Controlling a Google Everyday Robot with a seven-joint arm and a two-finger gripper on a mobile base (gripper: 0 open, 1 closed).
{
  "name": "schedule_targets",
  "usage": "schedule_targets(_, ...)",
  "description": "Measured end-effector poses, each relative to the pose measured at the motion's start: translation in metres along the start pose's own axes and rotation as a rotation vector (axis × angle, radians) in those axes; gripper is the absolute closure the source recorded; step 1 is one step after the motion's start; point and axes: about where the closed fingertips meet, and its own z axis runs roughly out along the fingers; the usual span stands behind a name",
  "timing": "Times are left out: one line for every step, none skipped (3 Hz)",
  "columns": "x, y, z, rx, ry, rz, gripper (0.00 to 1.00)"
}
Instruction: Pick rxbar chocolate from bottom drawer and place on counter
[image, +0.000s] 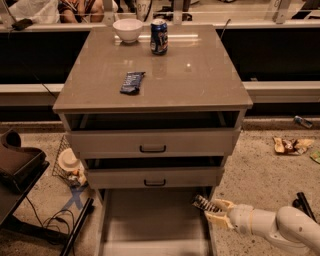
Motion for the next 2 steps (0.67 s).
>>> schedule_targets(-0.031,0.0,-0.027,0.028,-0.02,-0.011,1.0)
schedule_targets(-0.09,0.006,-0.071,0.096,-0.044,-0.014,1.0)
